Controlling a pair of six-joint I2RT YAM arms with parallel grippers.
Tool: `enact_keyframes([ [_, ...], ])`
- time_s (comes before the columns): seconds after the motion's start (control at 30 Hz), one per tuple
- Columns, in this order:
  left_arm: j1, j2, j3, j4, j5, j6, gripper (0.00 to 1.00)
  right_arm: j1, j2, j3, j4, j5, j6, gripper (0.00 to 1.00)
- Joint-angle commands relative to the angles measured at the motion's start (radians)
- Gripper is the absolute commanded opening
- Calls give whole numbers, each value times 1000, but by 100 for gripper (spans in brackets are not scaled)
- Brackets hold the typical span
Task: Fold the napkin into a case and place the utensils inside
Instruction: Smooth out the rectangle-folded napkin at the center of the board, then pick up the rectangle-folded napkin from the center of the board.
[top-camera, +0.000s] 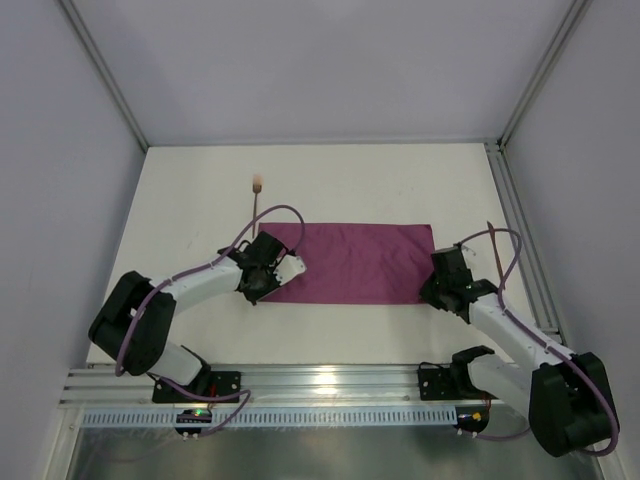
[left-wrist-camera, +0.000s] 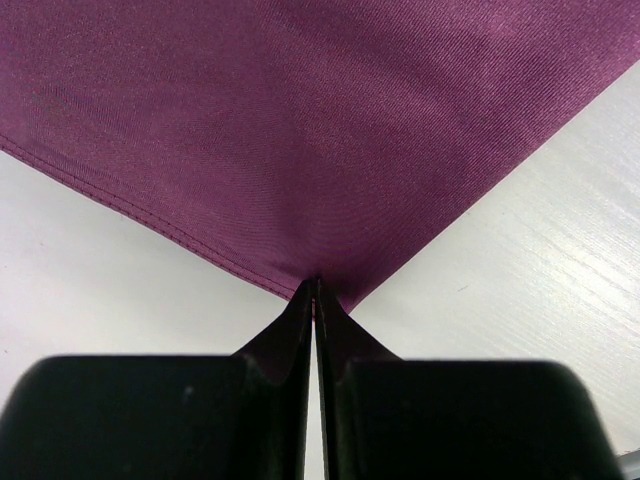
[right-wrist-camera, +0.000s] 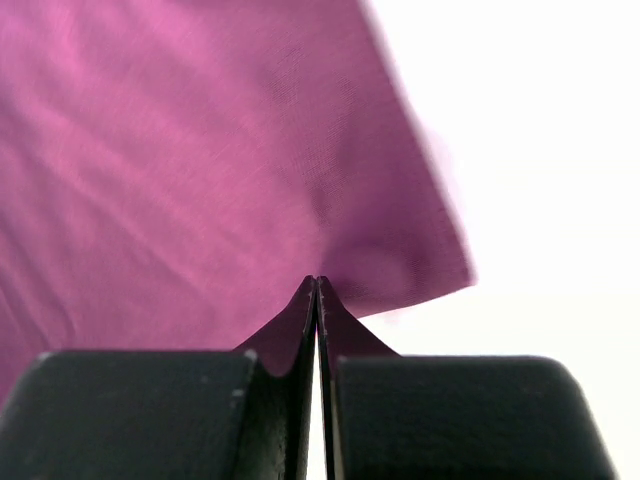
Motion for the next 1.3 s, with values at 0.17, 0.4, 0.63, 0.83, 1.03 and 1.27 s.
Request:
enact_keyframes([
  [0.17,5,-3,-51,19,36,11,3,-201,-87,-64,-51,32,-3,3],
  [0.4,5,-39,-43,-8,88,11,4,-243,-163,-12,-113,69,-3,3],
  [0.63,5,-104,21,-56,145,-21,13,-243,-210,31,-193,63,-26,56],
  [0.83,5,-133,49,-108,32,-32,19,-243,-174,-61,-114,-2,45,57],
  [1.03,9,-165,49,-140,-10,-42,24,-243,-118,-95,-50,4,68,57],
  [1.27,31,-139,56,-125,-19,-61,25,-243,-82,-139,24,-28,97,42],
])
